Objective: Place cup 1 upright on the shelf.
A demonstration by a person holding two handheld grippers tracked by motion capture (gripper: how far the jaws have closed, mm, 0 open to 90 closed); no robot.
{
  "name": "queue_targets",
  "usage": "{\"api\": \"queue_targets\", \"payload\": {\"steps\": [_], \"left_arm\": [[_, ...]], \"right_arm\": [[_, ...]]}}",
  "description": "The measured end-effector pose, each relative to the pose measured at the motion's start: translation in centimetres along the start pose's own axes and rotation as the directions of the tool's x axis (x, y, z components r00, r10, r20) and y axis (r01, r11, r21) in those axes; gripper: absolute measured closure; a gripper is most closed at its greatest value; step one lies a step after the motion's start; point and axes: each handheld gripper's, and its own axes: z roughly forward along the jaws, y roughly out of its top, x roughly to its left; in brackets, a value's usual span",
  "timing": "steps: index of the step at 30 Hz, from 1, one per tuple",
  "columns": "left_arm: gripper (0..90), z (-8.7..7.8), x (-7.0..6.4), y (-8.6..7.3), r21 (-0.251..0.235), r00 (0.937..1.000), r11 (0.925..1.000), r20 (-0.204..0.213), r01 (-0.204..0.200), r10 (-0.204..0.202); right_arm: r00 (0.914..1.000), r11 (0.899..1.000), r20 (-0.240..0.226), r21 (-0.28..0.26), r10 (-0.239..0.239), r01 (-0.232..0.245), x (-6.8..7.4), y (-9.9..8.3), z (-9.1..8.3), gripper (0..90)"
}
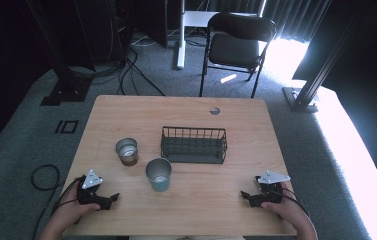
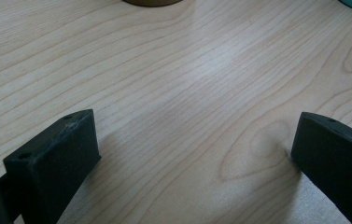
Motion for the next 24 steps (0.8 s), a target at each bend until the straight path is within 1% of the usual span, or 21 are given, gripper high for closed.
{"api": "queue_targets", "payload": {"steps": [24], "left_arm": [[1.4, -0.01, 0.01, 0.02, 0.002, 1.0000, 1.0000, 0.001, -0.001, 0.001]], "right_arm": [[1.0000, 1.000, 0.000, -0.001, 0.002, -0.002, 0.04, 0.07, 0.06, 11.3]]}}
